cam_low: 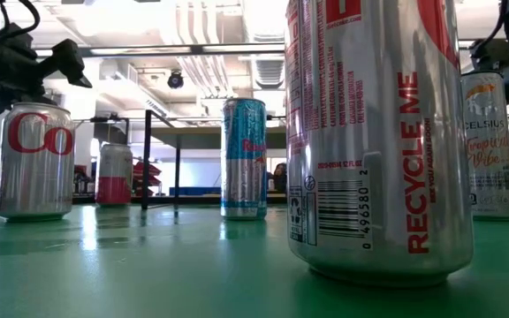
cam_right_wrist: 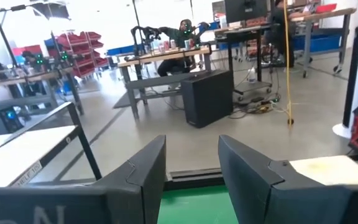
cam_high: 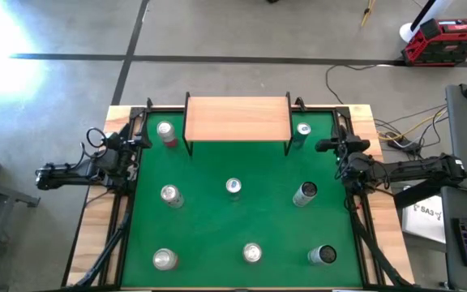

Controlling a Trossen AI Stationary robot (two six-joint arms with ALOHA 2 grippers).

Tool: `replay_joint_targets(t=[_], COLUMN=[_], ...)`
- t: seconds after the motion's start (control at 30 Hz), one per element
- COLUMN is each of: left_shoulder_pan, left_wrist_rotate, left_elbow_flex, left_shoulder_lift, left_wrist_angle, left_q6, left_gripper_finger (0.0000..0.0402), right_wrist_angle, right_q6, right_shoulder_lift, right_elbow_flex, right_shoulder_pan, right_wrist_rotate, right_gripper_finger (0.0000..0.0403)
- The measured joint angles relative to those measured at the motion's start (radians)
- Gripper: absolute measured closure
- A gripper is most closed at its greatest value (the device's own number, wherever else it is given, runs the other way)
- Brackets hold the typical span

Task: Place canned beverage on shelf
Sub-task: Move the soda cans to the center of the table

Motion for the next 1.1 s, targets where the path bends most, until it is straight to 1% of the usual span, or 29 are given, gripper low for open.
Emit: replay_joint_targets(t=[0.23,0.3,0.4,0.53,0.7,0.87,0.93,1.03,1.1], left_shoulder_pan=[0.0,0.0,0.0,0.0,0.0,0.0,0.0,0.0,0.0], left_wrist_rotate=[0.0,0.0,0.0,0.0,0.0,0.0,0.0,0.0,0.0], left_elbow_flex=[0.0,0.0,0.0,0.0,0.0,0.0,0.0,0.0,0.0], left_shoulder_lift=[0.0,0.0,0.0,0.0,0.0,0.0,0.0,0.0,0.0], left_wrist_angle=[0.0,0.0,0.0,0.0,0.0,0.0,0.0,0.0,0.0], left_q6=[0.0,0.0,0.0,0.0,0.0,0.0,0.0,0.0,0.0], left_gripper_finger=[0.0013,0.0013,0.0013,0.0013,0.0013,0.0013,0.0013,0.0013,0.0013], right_wrist_angle=[0.0,0.001,0.006,0.001,0.002,0.029,0.049,0.044,-0.017], right_q6=[-0.03,0.014,0.098,0.279,0.371,0.37,0.319,0.214,0.149], right_shoulder_lift=[0.0,0.0,-0.002,-0.001,0.005,0.005,0.005,0.006,0.015], right_elbow_flex=[0.0,0.0,0.0,0.0,0.0,0.0,0.009,0.086,0.171], right_shoulder_pan=[0.0,0.0,0.0,0.0,0.0,0.0,0.0,0.0,0.0], right_wrist_rotate=[-0.009,-0.075,-0.139,-0.273,-0.356,-0.464,-0.495,-0.514,-0.506], right_gripper_finger=[0.0264,0.0264,0.0264,0.0264,0.0264,0.0264,0.0264,0.0264,0.0264])
